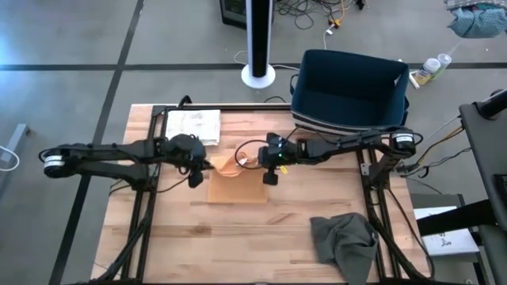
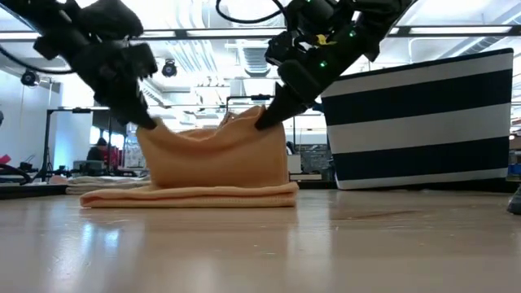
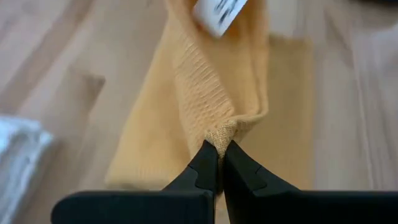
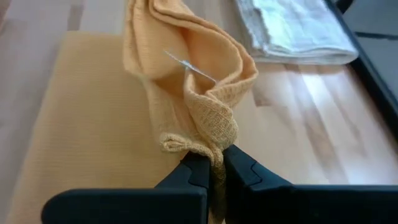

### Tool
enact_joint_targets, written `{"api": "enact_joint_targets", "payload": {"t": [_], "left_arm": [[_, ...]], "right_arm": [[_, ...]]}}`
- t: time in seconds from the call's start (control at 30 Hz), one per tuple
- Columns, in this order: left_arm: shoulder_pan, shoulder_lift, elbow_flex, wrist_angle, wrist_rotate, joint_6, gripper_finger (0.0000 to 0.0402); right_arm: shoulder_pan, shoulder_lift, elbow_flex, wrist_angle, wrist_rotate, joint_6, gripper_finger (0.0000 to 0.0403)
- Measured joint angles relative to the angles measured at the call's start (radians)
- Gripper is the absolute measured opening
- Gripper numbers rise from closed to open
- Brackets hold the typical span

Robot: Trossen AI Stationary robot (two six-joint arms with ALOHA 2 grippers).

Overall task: Fold towel
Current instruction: Fold the yellow towel

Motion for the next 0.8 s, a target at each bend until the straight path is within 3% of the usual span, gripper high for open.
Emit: {"api": "enact_joint_targets", "payload": {"t": [0.13, 0.33, 0.47, 0.57, 0.8], "left_arm": [[-0.019, 0.015, -0.055, 0.031, 0.003, -0.043, 0.0000], [-0.027, 0.014, -0.143, 0.164, 0.121, -0.083, 0.0001], [-0.029, 0.015, -0.199, 0.231, 0.138, -0.101, 0.0001], [-0.035, 0.009, -0.215, 0.263, 0.146, -0.103, 0.0001], [-0.035, 0.005, -0.220, 0.326, 0.214, -0.095, 0.0001]], "right_arm": [[0.022, 0.014, -0.014, 0.007, 0.000, 0.072, 0.0008], [0.055, 0.014, -0.050, 0.008, -0.005, 0.168, 0.0008], [0.064, 0.032, -0.055, 0.032, -0.037, 0.202, 0.0008], [0.065, 0.068, -0.057, 0.047, -0.084, 0.223, 0.0008], [0.073, 0.084, -0.052, 0.056, -0.085, 0.244, 0.0008]]}}
